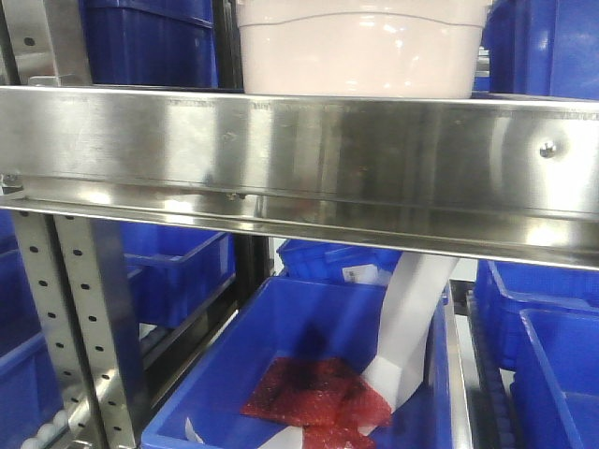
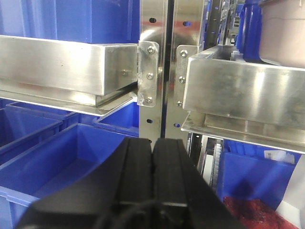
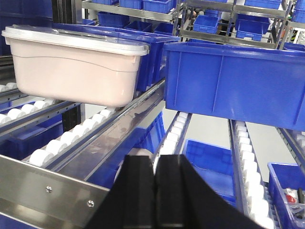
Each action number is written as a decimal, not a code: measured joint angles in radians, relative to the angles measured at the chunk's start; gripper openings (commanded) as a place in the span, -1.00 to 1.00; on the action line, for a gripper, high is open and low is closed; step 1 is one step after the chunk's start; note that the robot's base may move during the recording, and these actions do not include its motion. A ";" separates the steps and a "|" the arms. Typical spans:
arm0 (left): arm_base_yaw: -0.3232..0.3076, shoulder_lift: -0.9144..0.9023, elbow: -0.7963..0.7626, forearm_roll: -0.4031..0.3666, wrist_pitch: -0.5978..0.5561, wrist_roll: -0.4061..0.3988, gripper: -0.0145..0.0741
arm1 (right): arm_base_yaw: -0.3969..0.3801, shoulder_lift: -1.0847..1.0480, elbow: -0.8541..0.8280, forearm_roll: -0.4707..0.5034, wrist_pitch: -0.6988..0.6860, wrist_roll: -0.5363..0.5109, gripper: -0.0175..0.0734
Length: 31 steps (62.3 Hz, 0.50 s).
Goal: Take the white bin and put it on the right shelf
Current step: 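Withdraw both grippers back from the shelved bin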
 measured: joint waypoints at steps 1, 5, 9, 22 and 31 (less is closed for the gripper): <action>0.000 0.000 0.000 0.000 0.000 0.000 -0.94 | 0.000 0.000 0.000 0.000 0.000 0.000 -0.45; 0.000 0.000 0.000 0.000 -0.001 -0.001 -0.94 | 0.000 0.000 0.000 0.000 0.000 0.000 -0.45; 0.000 0.000 0.000 0.000 -0.001 -0.002 -0.94 | 0.000 0.000 0.000 0.000 0.000 0.000 -0.45; 0.000 0.000 0.000 0.000 -0.001 -0.003 -0.94 | 0.000 0.000 0.000 0.000 0.000 0.000 -0.45; 0.000 0.000 0.000 0.000 -0.001 -0.004 -0.94 | 0.000 0.000 0.000 0.000 0.000 0.000 -0.45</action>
